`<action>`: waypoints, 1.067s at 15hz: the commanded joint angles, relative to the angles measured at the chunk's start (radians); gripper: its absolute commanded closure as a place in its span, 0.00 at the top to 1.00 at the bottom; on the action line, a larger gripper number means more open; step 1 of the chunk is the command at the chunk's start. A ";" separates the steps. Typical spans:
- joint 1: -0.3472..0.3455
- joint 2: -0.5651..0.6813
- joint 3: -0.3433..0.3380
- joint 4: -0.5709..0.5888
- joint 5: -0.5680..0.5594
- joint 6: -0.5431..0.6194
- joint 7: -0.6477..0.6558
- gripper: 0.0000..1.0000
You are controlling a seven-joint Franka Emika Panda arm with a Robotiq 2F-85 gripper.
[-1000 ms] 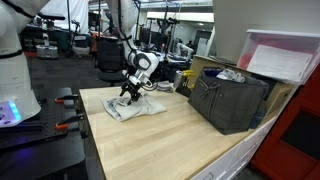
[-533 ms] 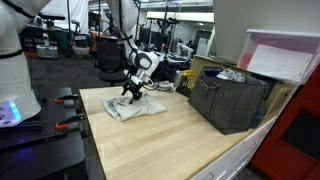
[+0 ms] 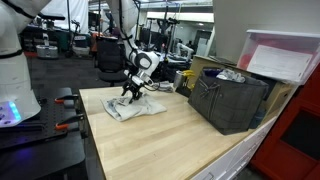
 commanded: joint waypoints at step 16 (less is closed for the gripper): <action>0.042 -0.177 -0.028 -0.130 -0.140 -0.074 0.054 0.01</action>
